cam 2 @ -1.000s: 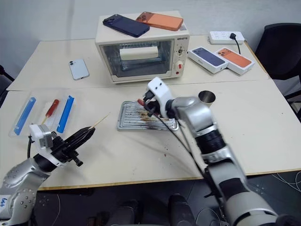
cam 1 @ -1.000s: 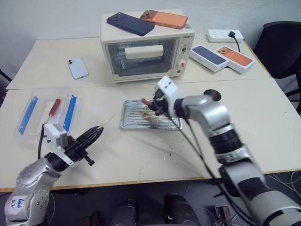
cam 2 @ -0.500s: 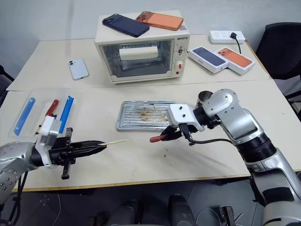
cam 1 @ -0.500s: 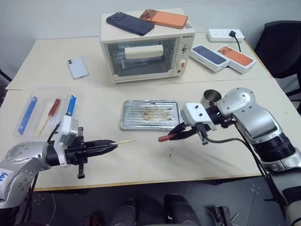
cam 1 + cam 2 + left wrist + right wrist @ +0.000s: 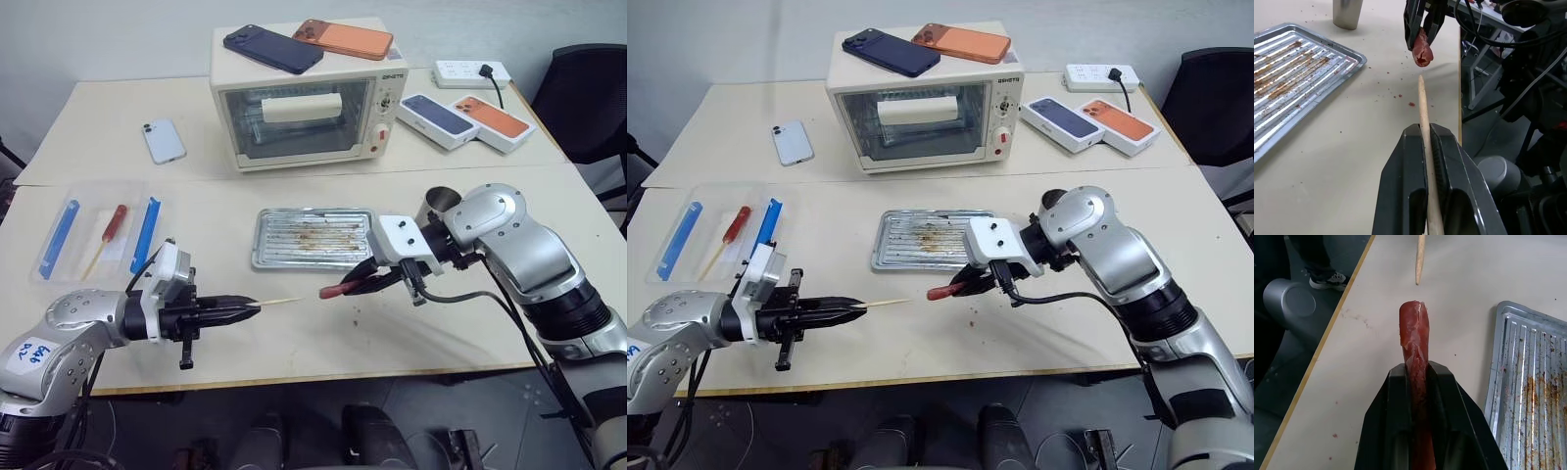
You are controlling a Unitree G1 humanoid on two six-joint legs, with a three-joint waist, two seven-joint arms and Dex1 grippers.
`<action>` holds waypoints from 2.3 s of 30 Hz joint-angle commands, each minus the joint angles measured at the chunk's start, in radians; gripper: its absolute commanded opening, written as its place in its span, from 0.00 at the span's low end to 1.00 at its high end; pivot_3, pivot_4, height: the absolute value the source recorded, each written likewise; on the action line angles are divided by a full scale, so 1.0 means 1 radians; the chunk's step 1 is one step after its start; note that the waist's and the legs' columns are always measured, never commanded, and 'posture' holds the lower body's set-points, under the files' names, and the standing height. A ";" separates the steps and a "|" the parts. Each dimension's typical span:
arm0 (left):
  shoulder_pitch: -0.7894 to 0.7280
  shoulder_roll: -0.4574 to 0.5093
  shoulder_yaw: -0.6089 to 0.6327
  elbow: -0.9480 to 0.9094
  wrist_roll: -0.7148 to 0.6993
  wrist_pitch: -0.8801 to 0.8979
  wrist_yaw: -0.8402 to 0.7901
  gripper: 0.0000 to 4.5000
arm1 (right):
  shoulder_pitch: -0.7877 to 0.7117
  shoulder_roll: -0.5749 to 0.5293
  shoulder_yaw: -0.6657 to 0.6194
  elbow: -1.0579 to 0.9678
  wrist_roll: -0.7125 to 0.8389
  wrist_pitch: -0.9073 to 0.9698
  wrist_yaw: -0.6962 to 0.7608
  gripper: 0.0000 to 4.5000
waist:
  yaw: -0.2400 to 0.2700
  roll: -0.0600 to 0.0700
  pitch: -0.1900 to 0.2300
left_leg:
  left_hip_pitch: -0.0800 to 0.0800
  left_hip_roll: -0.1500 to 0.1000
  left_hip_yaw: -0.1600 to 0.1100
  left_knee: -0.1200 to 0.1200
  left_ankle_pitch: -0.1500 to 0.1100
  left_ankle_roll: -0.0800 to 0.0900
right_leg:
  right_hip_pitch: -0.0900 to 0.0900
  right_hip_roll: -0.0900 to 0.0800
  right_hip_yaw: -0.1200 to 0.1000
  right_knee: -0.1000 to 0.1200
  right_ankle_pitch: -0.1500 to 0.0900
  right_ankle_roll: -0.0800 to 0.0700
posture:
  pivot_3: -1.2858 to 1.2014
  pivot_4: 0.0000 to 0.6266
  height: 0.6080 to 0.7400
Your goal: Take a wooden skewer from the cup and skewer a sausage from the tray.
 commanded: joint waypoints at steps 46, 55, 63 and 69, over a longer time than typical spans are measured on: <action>-0.084 -0.144 -0.094 0.031 0.086 -0.045 0.019 0.00 | -0.029 0.154 0.047 -0.115 -0.008 0.092 -0.059 0.04 | 0.000 0.000 0.000 | 0.000 0.000 0.000 0.004 0.000 0.000 | 0.000 0.000 0.000 0.004 0.000 0.000 | 0.52 0.24 1.00; 0.123 -0.160 0.129 -0.062 0.005 -0.077 0.061 0.00 | 0.112 0.071 -0.159 -0.049 0.013 -0.183 -0.090 0.56 | 0.002 0.000 0.000 | 0.000 -0.001 0.000 0.005 0.000 0.000 | 0.000 0.000 0.000 0.004 0.000 0.000 | 0.52 0.24 1.00; 0.238 -0.334 0.482 -0.099 -0.097 -0.139 0.410 0.00 | 0.333 0.160 -0.515 -0.042 0.402 -0.177 -0.141 0.99 | 0.007 -0.001 -0.001 | 0.001 0.001 -0.001 0.005 0.000 0.000 | 0.004 0.000 -0.001 0.003 0.000 0.000 | 0.52 0.24 1.00; 0.145 -0.389 0.616 0.065 -0.029 -0.160 0.730 0.00 | 0.531 0.274 -0.576 -0.200 0.415 -0.231 -0.351 0.99 | 0.025 -0.001 -0.001 | 0.003 0.000 -0.001 0.007 0.000 0.000 | 0.005 0.001 0.000 0.005 0.000 0.001 | 0.52 0.24 1.00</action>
